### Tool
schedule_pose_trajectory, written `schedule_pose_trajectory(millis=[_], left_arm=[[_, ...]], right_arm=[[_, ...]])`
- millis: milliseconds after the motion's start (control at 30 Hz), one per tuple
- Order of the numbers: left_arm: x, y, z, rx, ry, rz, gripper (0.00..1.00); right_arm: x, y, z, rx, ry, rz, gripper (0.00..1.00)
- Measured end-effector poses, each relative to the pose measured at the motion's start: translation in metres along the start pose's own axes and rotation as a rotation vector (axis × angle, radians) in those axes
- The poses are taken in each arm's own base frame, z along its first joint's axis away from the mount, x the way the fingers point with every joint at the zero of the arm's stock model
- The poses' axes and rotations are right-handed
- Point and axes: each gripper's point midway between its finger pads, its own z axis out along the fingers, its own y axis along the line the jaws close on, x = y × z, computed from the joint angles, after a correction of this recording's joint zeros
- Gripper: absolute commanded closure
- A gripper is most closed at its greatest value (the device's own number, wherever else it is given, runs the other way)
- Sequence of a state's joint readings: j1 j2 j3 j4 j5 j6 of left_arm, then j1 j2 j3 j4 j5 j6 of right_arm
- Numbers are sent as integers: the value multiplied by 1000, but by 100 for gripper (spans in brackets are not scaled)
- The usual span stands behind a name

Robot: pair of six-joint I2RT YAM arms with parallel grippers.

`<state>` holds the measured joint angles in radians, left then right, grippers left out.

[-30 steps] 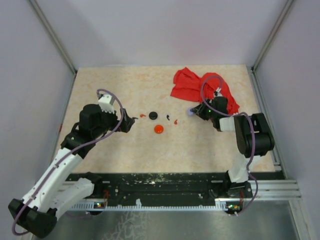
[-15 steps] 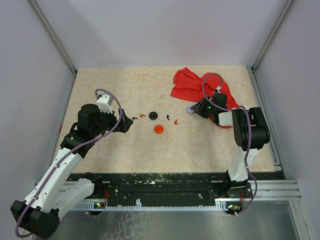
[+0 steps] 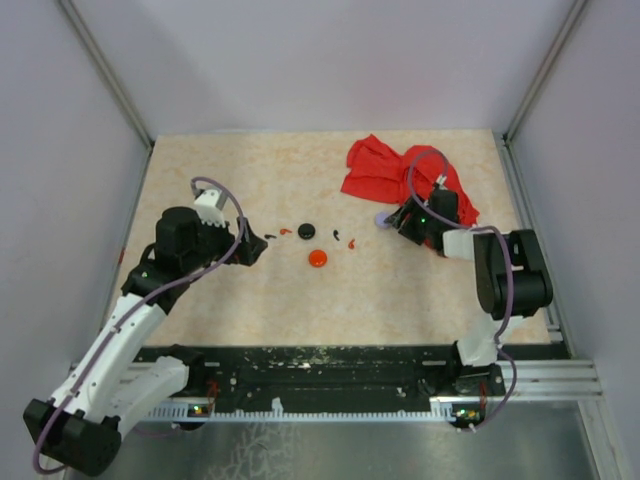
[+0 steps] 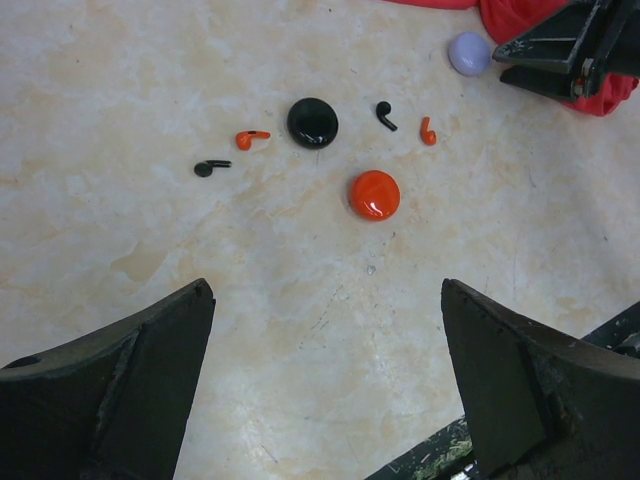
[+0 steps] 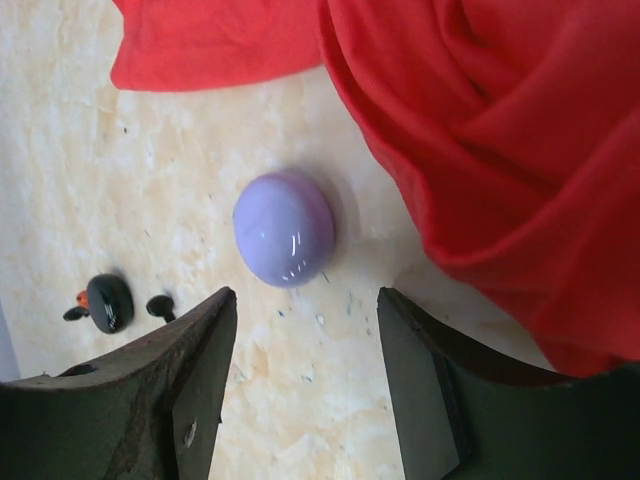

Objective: Insert the wireless bluetooth earbuds into the charging case
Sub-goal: Place the charging case at the center of the board, then pick up the charging case at the center of the board.

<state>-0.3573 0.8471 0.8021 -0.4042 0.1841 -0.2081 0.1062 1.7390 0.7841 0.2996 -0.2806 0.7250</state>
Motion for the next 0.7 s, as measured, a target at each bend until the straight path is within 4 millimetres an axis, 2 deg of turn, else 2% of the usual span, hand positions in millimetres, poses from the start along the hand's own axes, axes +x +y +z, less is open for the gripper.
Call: schedule_pose_trajectory(millis=[267,367,433,600,700], left_arm=[[9,-5,7,36,48,-16,0],[14,-7,13,55,74,-38,1],[18,-10,18,69,97,-60,2],[33,-14,35,96,158,-132,5],[42,-18,45,100,194,-153,5]], right_arm=[[21,-16,-33,71,29,-48,38],[30,-14,-44,87,43,-94,37],[35,-6,-51,80,44,-142,37],[48,37,-65,-9,28,-315,37],[58,55,-69,-51,24,-406,37]])
